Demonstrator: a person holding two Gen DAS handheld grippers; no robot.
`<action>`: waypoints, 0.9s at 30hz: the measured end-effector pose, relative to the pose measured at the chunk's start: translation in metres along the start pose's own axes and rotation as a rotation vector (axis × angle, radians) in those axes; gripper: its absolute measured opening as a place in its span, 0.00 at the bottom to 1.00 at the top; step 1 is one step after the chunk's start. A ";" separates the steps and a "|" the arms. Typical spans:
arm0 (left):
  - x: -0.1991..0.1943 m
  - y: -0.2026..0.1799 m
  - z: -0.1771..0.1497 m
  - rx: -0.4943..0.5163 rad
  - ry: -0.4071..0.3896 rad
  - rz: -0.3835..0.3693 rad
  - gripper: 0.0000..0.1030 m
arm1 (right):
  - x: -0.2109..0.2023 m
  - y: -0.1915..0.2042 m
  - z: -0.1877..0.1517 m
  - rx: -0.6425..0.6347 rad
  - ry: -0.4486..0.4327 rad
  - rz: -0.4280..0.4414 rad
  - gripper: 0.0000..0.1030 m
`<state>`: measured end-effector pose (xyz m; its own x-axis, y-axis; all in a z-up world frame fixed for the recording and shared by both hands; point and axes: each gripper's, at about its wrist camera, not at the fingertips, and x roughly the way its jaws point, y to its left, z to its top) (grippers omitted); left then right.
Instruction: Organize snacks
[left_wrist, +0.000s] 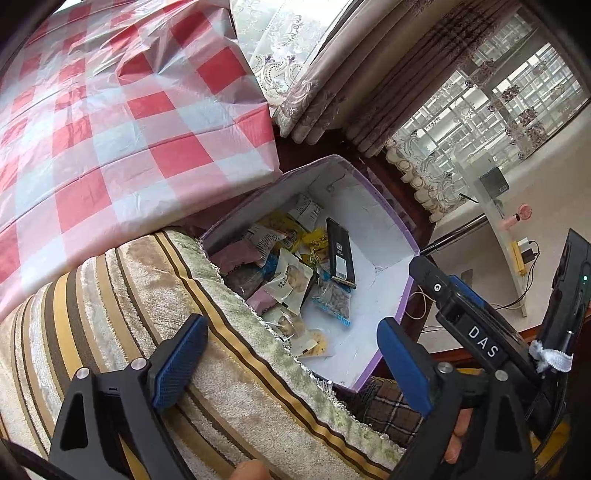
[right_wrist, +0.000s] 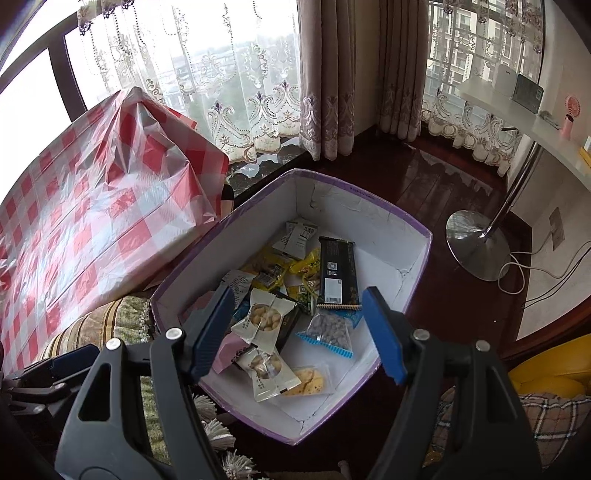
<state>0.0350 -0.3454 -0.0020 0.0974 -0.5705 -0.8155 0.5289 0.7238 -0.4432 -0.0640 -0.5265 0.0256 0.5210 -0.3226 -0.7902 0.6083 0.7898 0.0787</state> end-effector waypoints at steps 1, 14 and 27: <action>0.001 0.000 0.000 -0.003 0.001 0.002 0.92 | 0.000 0.001 0.001 -0.006 0.000 0.001 0.72; 0.008 0.002 0.006 -0.023 0.010 -0.003 0.96 | 0.003 -0.001 0.000 0.001 0.009 0.008 0.72; 0.008 0.002 0.006 -0.028 0.009 -0.004 0.96 | 0.005 -0.002 0.001 0.005 0.011 0.012 0.72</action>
<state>0.0424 -0.3508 -0.0074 0.0878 -0.5704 -0.8167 0.5054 0.7320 -0.4570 -0.0619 -0.5300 0.0222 0.5217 -0.3068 -0.7961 0.6052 0.7908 0.0918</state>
